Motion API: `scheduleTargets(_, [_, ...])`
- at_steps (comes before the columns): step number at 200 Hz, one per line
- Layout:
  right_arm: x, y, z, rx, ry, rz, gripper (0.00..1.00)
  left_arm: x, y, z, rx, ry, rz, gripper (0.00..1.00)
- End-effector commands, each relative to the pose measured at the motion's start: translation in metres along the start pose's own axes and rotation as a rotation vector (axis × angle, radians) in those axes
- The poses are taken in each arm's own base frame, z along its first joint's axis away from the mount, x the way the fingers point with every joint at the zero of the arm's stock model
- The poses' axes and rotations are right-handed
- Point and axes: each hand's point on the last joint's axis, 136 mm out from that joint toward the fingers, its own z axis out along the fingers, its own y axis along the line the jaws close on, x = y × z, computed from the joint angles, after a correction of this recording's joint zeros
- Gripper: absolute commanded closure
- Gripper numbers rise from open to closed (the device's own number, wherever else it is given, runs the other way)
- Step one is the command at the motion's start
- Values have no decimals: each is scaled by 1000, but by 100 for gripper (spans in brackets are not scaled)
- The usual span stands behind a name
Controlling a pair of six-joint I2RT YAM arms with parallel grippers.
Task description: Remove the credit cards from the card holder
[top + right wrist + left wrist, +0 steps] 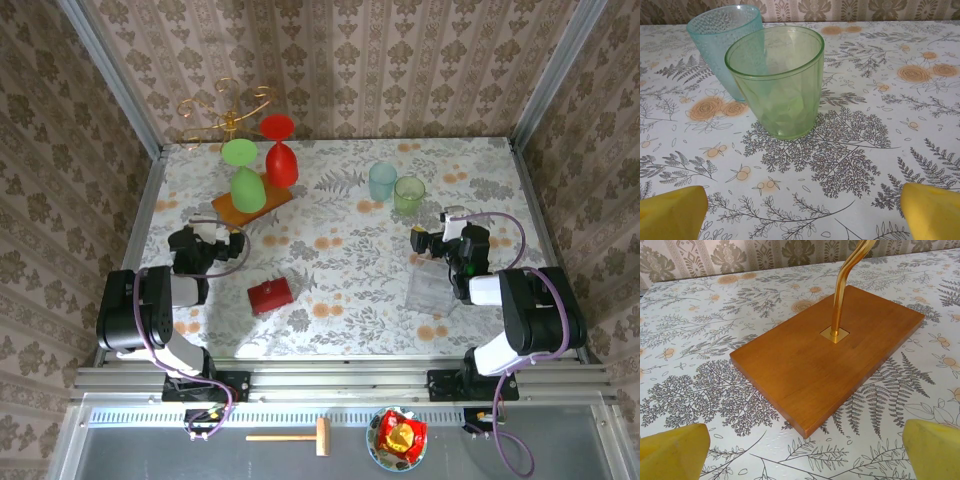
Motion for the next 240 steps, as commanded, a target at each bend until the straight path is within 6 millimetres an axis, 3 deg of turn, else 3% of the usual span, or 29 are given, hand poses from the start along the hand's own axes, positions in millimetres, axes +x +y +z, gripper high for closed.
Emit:
scheduleTargets(1, [-10,1,2,-12,-26,-18,0,-7,-4,0,22,-31,26,0])
scheduleTargets(240, [-10,1,2,-14,-27,-19,0,-7,-4,-1,14,-33,33,0])
